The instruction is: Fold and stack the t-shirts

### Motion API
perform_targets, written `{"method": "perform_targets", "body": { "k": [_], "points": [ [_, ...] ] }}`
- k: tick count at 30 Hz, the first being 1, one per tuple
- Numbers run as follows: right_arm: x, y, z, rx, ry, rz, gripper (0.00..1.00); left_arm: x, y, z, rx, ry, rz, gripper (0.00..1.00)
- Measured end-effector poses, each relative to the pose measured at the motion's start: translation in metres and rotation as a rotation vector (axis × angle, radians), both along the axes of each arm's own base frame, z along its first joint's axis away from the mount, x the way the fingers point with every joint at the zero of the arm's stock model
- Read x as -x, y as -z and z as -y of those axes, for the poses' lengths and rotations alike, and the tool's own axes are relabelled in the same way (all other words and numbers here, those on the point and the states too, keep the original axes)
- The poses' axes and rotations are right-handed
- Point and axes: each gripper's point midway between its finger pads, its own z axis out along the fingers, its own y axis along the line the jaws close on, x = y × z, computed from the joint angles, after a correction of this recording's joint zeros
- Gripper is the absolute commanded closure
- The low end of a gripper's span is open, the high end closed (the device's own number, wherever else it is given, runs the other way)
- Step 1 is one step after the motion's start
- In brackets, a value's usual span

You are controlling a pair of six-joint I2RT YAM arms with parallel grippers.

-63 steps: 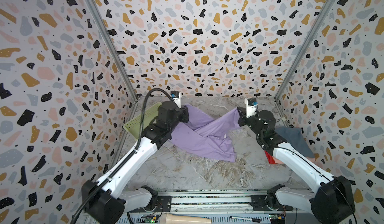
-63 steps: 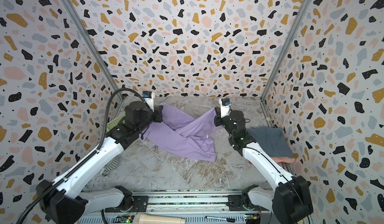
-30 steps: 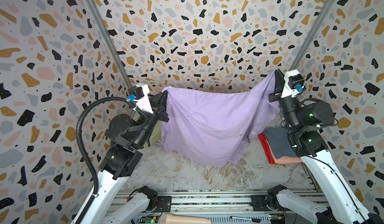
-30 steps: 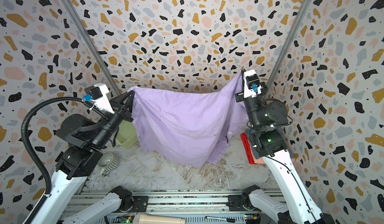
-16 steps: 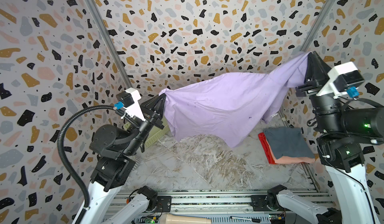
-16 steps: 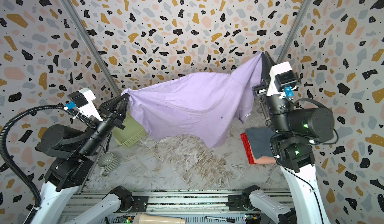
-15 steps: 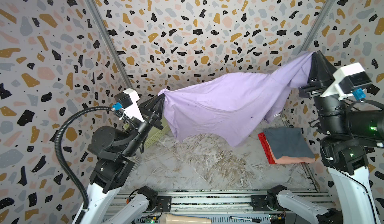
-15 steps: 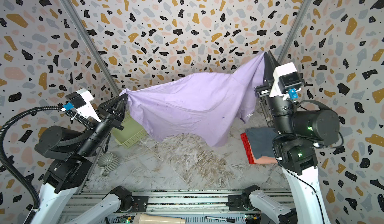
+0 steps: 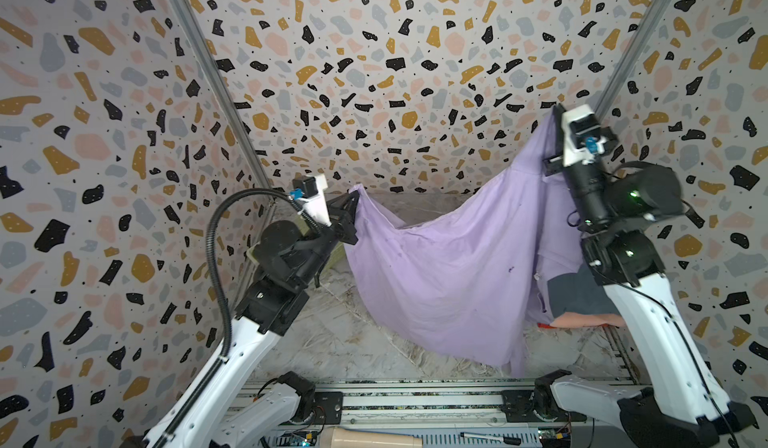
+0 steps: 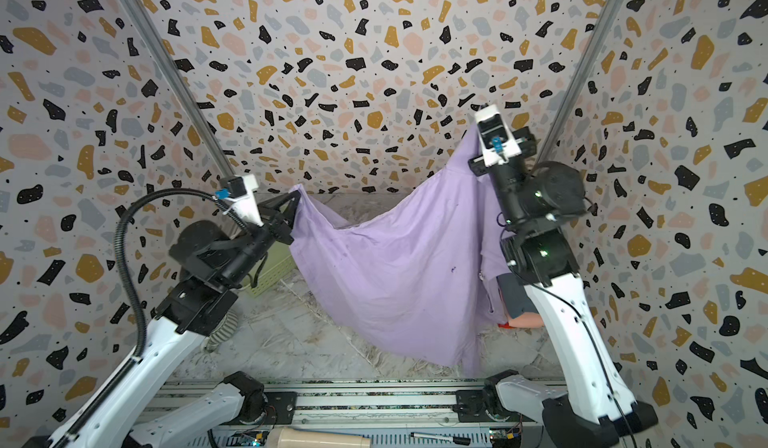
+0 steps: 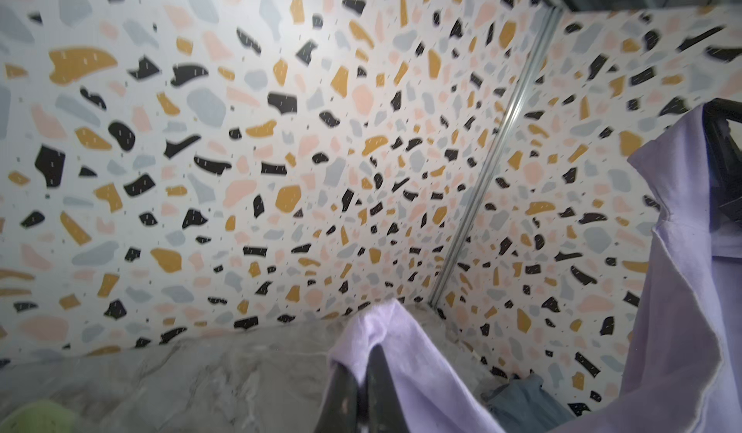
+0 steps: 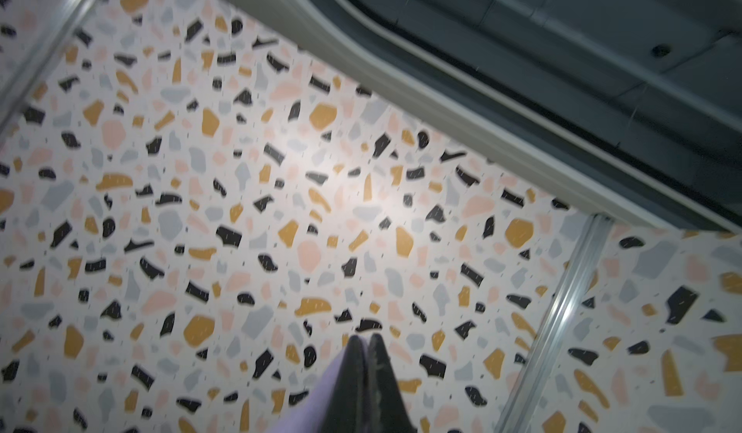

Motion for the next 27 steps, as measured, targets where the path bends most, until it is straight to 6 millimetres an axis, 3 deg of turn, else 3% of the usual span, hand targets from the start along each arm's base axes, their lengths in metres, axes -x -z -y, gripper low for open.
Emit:
{"method": "perform_targets", "body": {
  "k": [3, 5, 9, 10, 12, 13, 14, 15, 16, 19, 22, 27],
  "points": [
    [-0.082, 0.103, -0.007, 0.038, 0.026, -0.230, 1.00, -0.037, 0.066, 0.012, -0.059, -0.034, -0.151, 1.00],
    [-0.131, 0.188, -0.006, 0.058, 0.048, -0.410, 1.00, -0.062, 0.109, 0.017, -0.104, -0.069, -0.244, 1.00],
    [-0.195, 0.314, -0.004, 0.081, 0.086, -0.653, 1.00, -0.107, 0.185, 0.020, -0.179, -0.129, -0.390, 1.00],
    [-0.209, 0.346, -0.002, 0.085, 0.104, -0.709, 0.85, -0.120, 0.206, 0.021, -0.199, -0.140, -0.431, 1.00],
    [-0.232, 0.387, 0.001, 0.081, 0.134, -0.783, 0.59, -0.141, 0.239, 0.021, -0.226, -0.153, -0.494, 1.00],
    [-0.244, 0.405, 0.002, 0.081, 0.153, -0.814, 0.43, -0.152, 0.253, 0.020, -0.238, -0.161, -0.523, 0.92],
    [-0.252, 0.416, 0.003, 0.078, 0.168, -0.831, 0.27, -0.162, 0.266, 0.019, -0.248, -0.170, -0.547, 0.86],
    [-0.258, 0.422, 0.004, 0.072, 0.181, -0.840, 0.20, -0.171, 0.273, 0.019, -0.256, -0.178, -0.558, 0.76],
    [-0.261, 0.427, 0.006, 0.064, 0.193, -0.850, 0.19, -0.178, 0.279, 0.018, -0.259, -0.187, -0.567, 0.62],
    [-0.260, 0.424, 0.010, 0.030, 0.223, -0.862, 0.19, -0.194, 0.280, 0.012, -0.264, -0.225, -0.564, 0.58],
    [-0.255, 0.407, 0.012, -0.028, 0.225, -0.862, 0.19, -0.198, 0.269, 0.011, -0.256, -0.239, -0.546, 0.44],
    [-0.220, 0.374, 0.005, -0.172, 0.137, -0.884, 0.20, -0.190, 0.275, 0.016, -0.251, -0.221, -0.570, 0.41]
  ]
}}
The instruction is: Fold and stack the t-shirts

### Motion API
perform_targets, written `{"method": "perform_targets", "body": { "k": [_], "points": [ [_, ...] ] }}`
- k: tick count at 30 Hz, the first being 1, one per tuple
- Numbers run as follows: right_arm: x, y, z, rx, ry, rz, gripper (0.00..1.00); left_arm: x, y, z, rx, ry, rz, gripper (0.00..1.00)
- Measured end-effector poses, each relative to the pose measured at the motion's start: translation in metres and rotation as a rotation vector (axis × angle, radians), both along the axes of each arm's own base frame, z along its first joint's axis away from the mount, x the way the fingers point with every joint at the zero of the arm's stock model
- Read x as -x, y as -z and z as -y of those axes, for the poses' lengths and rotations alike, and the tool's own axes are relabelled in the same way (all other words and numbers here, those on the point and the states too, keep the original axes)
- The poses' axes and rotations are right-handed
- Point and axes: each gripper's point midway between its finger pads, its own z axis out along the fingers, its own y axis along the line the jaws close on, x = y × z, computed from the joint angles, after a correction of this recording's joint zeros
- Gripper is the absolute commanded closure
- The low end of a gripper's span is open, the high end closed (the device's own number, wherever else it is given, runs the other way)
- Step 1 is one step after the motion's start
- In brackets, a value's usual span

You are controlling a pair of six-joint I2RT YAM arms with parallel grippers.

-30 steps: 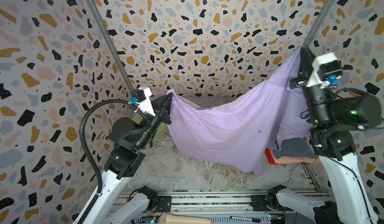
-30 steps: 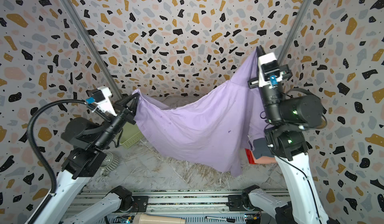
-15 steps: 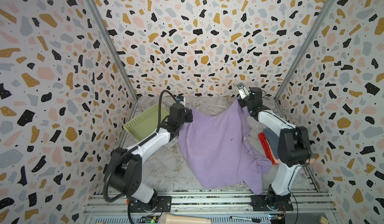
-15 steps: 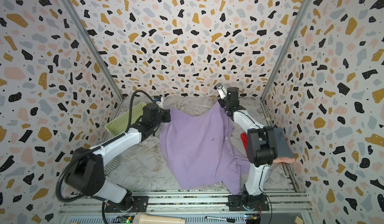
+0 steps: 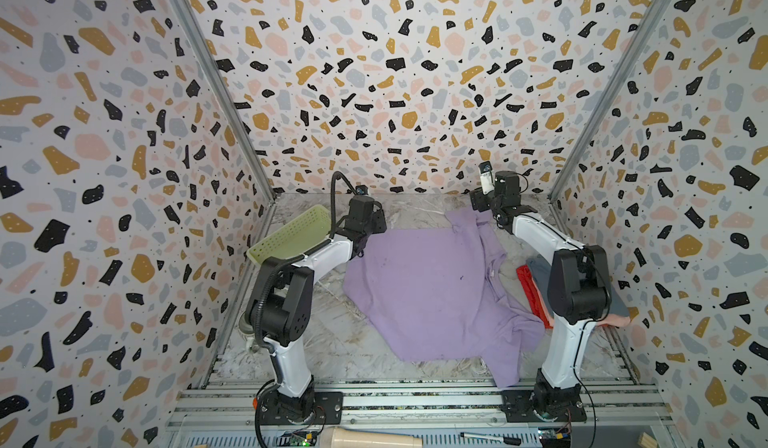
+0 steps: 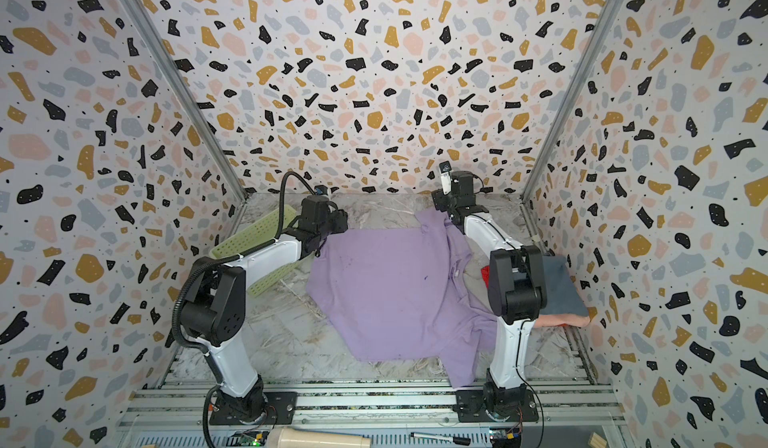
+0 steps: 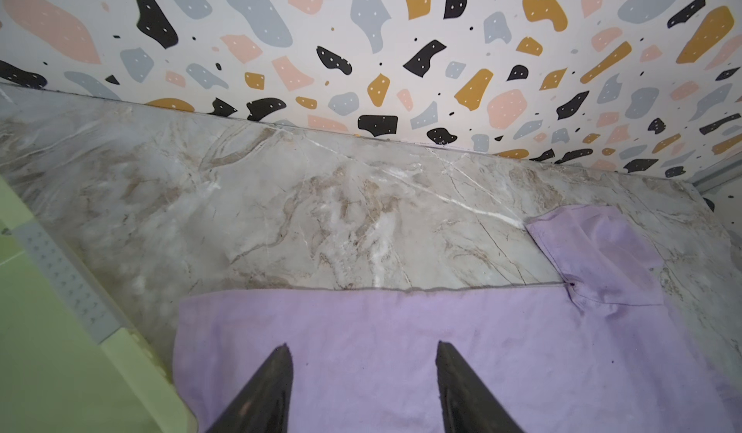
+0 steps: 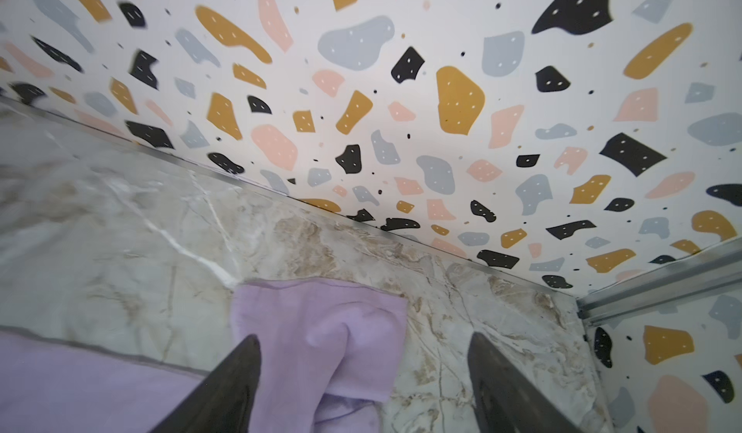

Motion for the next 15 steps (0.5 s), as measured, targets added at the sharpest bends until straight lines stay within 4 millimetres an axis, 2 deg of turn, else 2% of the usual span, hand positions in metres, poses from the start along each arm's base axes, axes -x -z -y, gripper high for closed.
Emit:
{"method": "perform_targets", "body": {
  "k": [3, 5, 8, 10, 13, 15],
  "points": [
    [0.031, -0.005, -0.010, -0.130, -0.045, -0.033, 0.21, 0.017, 0.021, 0.009, 0.021, 0.040, -0.060, 0.41],
    [0.049, 0.003, -0.019, -0.211, -0.079, -0.079, 0.21, 0.029, 0.039, 0.014, 0.041, 0.060, -0.108, 0.41],
    [0.075, 0.036, -0.030, -0.324, -0.112, -0.190, 0.21, 0.046, 0.063, 0.016, 0.062, 0.070, -0.177, 0.40],
    [0.094, 0.070, -0.034, -0.377, -0.108, -0.289, 0.22, 0.054, 0.074, 0.015, 0.062, 0.066, -0.210, 0.39],
    [0.120, 0.112, -0.036, -0.427, -0.088, -0.416, 0.23, 0.052, 0.080, 0.010, 0.050, 0.044, -0.216, 0.38],
    [0.132, 0.129, -0.037, -0.449, -0.075, -0.470, 0.24, 0.047, 0.087, 0.003, 0.033, 0.016, -0.222, 0.38]
  ]
}}
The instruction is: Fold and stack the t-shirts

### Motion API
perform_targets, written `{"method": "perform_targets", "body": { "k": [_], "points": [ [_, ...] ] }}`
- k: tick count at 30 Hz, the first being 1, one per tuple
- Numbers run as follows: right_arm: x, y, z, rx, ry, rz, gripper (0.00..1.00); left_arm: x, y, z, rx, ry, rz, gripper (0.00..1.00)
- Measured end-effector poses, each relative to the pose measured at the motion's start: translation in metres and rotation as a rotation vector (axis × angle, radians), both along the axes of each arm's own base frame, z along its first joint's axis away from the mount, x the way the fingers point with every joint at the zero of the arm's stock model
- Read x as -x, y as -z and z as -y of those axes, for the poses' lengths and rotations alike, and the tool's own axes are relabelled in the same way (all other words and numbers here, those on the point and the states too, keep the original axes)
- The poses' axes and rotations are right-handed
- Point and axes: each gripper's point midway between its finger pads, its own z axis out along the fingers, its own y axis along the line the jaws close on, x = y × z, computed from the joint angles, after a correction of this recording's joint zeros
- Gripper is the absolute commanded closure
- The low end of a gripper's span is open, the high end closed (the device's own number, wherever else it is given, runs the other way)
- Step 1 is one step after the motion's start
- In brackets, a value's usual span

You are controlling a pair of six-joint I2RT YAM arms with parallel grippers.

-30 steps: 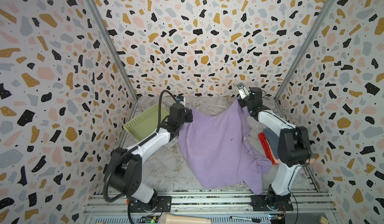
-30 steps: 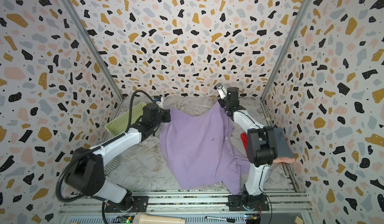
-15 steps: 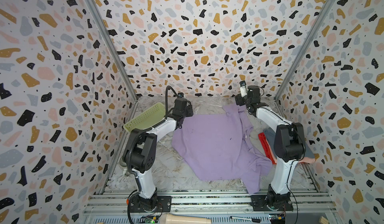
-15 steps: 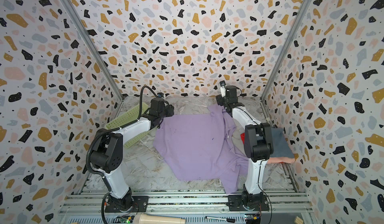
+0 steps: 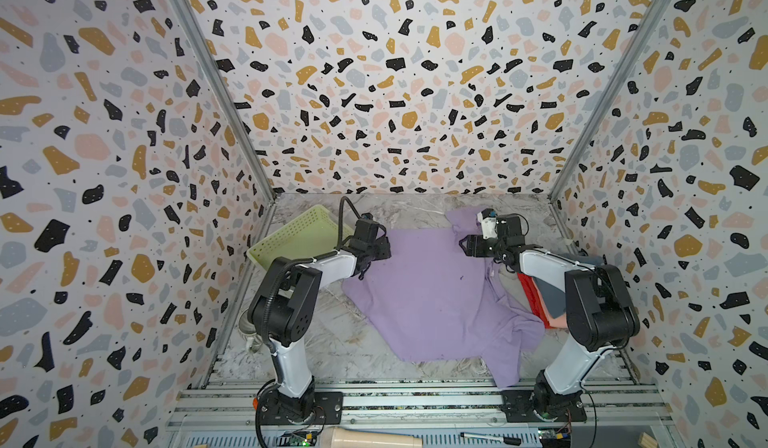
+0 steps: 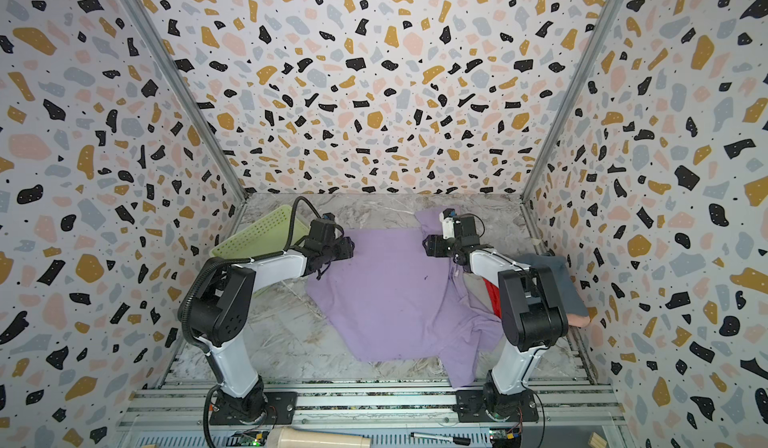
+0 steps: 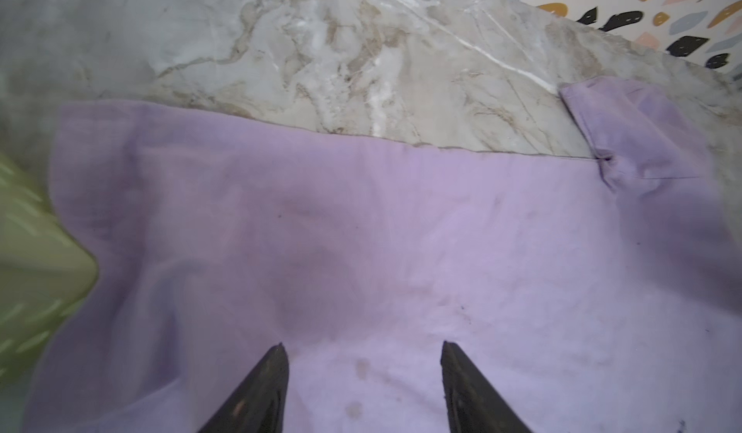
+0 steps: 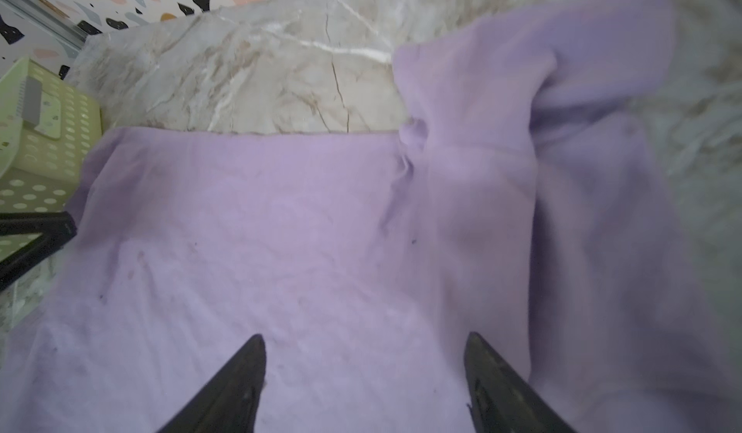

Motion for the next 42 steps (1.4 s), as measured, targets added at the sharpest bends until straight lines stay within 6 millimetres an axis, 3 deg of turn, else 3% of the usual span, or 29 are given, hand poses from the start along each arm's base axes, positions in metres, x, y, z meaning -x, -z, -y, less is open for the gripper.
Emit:
{"method": "perform_targets", "body": {
  "k": [3, 7, 11, 14, 18, 21, 25, 29, 32, 35, 39, 42],
  "points": [
    [0.004, 0.013, -0.001, -0.015, 0.011, -0.038, 0.24, -0.013, 0.015, -0.023, -0.029, -0.063, -0.017, 0.38],
    [0.000, 0.024, -0.003, -0.025, 0.020, -0.051, 0.24, -0.030, 0.035, -0.071, -0.053, -0.166, -0.054, 0.38],
    [-0.007, 0.037, -0.004, -0.021, 0.020, -0.064, 0.24, -0.049, 0.036, -0.105, -0.060, -0.230, -0.050, 0.38],
    [-0.026, 0.043, -0.005, -0.017, 0.022, -0.060, 0.26, -0.070, 0.023, -0.113, -0.057, -0.232, -0.009, 0.38],
    [-0.058, 0.040, -0.006, -0.023, 0.029, -0.026, 0.27, -0.081, 0.002, -0.098, -0.015, -0.165, 0.047, 0.38],
    [-0.063, 0.028, -0.006, -0.034, 0.020, 0.001, 0.27, -0.066, -0.006, -0.085, 0.014, -0.116, 0.048, 0.39],
    [-0.055, 0.000, -0.010, -0.050, -0.002, 0.046, 0.27, -0.022, -0.024, -0.065, 0.025, -0.054, 0.030, 0.40],
    [-0.026, -0.038, -0.035, -0.063, -0.069, 0.106, 0.25, 0.017, -0.055, -0.034, 0.044, 0.015, 0.051, 0.41],
    [-0.001, -0.049, -0.058, -0.070, -0.124, 0.121, 0.25, 0.043, -0.057, -0.018, 0.070, 0.051, 0.040, 0.41],
    [0.028, -0.034, -0.070, -0.064, -0.154, 0.076, 0.25, 0.068, -0.037, -0.010, 0.073, 0.071, -0.020, 0.41],
    [0.052, 0.010, -0.050, 0.004, -0.102, -0.034, 0.25, 0.091, -0.005, -0.003, 0.069, 0.081, -0.110, 0.41],
    [0.061, 0.029, -0.036, 0.047, -0.066, -0.086, 0.25, 0.093, 0.012, 0.001, 0.069, 0.080, -0.144, 0.42]
  ]
}}
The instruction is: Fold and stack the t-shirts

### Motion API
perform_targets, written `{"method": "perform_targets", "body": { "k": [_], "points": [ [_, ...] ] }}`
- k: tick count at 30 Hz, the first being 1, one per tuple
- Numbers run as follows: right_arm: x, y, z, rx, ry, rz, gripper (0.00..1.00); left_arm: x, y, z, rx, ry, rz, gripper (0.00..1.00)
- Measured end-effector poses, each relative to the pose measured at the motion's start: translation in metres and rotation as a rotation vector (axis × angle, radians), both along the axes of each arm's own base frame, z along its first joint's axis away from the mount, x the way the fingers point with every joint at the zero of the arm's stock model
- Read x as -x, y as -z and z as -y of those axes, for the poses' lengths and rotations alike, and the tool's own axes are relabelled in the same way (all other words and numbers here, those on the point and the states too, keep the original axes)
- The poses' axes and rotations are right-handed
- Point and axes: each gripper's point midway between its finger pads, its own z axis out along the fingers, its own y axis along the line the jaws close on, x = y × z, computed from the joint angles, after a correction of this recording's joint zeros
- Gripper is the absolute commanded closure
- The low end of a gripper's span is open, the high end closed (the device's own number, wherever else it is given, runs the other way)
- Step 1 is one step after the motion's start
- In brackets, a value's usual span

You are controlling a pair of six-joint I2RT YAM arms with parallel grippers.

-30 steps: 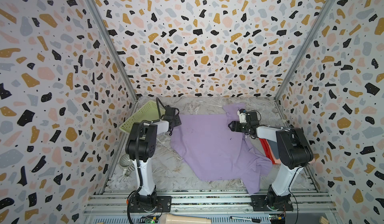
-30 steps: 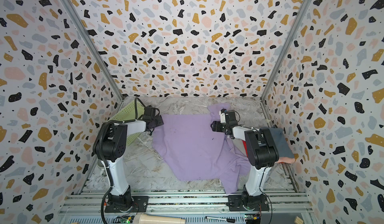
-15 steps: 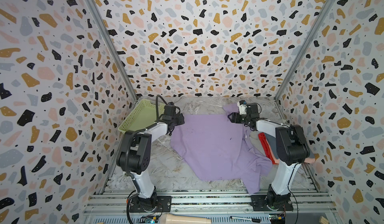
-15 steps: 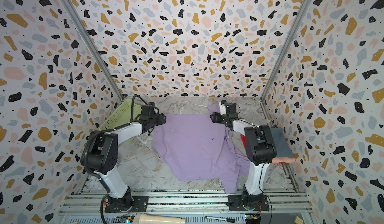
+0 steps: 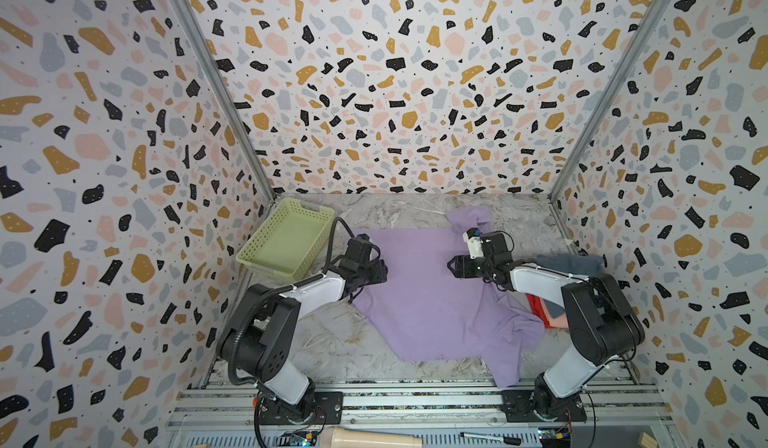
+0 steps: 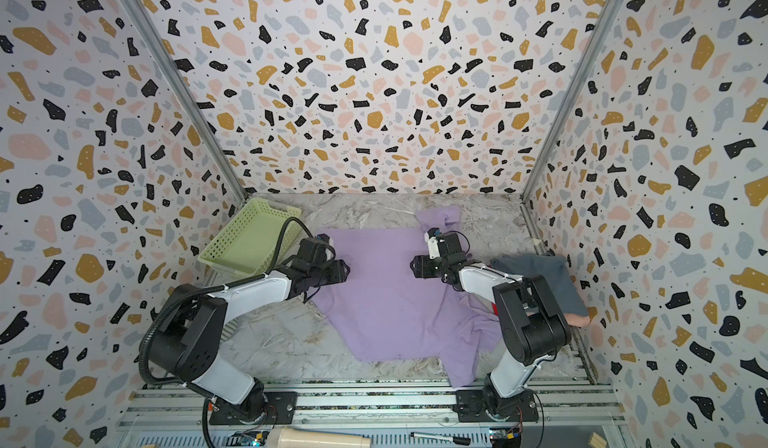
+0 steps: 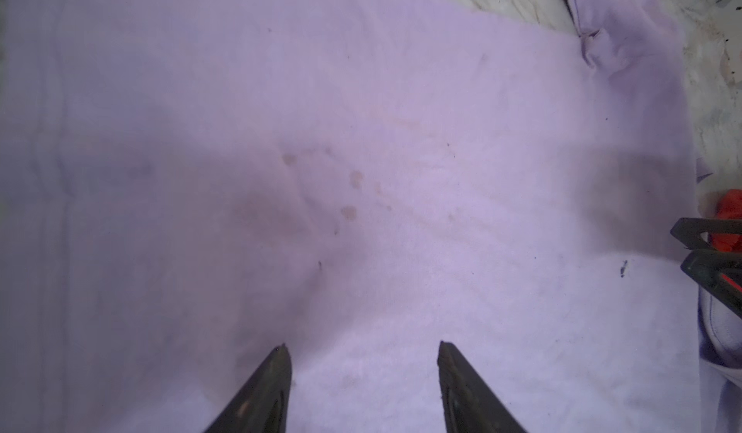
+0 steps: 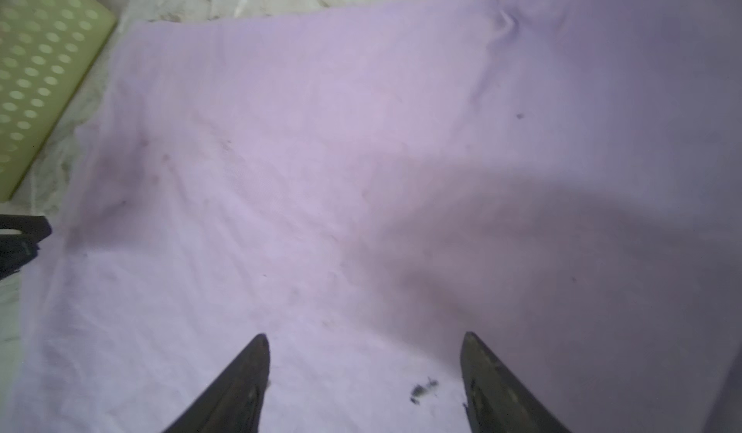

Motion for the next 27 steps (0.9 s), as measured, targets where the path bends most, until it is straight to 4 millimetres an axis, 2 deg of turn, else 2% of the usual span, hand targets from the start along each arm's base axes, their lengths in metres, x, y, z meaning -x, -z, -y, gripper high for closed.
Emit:
{"method": "perform_targets", "body": {
  "k": [5, 7, 12, 15, 18, 20, 22, 25, 27],
  "points": [
    [-0.005, 0.019, 0.009, 0.032, 0.030, -0.027, 0.26, -0.007, 0.033, 0.000, -0.025, -0.022, -0.053, 0.43],
    [-0.011, 0.031, 0.008, 0.040, 0.027, -0.042, 0.26, -0.021, 0.030, 0.005, -0.022, -0.028, -0.033, 0.43],
    [-0.067, 0.028, 0.003, -0.007, 0.047, 0.006, 0.27, -0.068, 0.030, 0.014, -0.004, -0.050, 0.012, 0.44],
    [-0.106, 0.025, 0.002, -0.036, 0.056, 0.040, 0.29, -0.093, 0.028, 0.011, 0.012, -0.071, 0.035, 0.44],
    [-0.140, 0.022, 0.000, -0.056, 0.058, 0.068, 0.30, -0.109, 0.023, 0.004, 0.018, -0.075, 0.046, 0.44],
    [-0.150, 0.020, -0.001, -0.059, 0.054, 0.076, 0.30, -0.114, 0.013, -0.002, 0.009, -0.069, 0.066, 0.44],
    [-0.151, 0.019, 0.002, -0.055, 0.052, 0.072, 0.29, -0.116, -0.003, -0.008, -0.002, -0.063, 0.091, 0.44],
    [-0.140, 0.009, 0.004, -0.048, 0.043, 0.074, 0.27, -0.110, -0.043, -0.012, -0.005, -0.051, 0.149, 0.47],
    [-0.123, -0.007, 0.009, -0.044, 0.041, 0.085, 0.25, -0.097, -0.071, -0.016, 0.004, -0.052, 0.197, 0.49]
  ]
}}
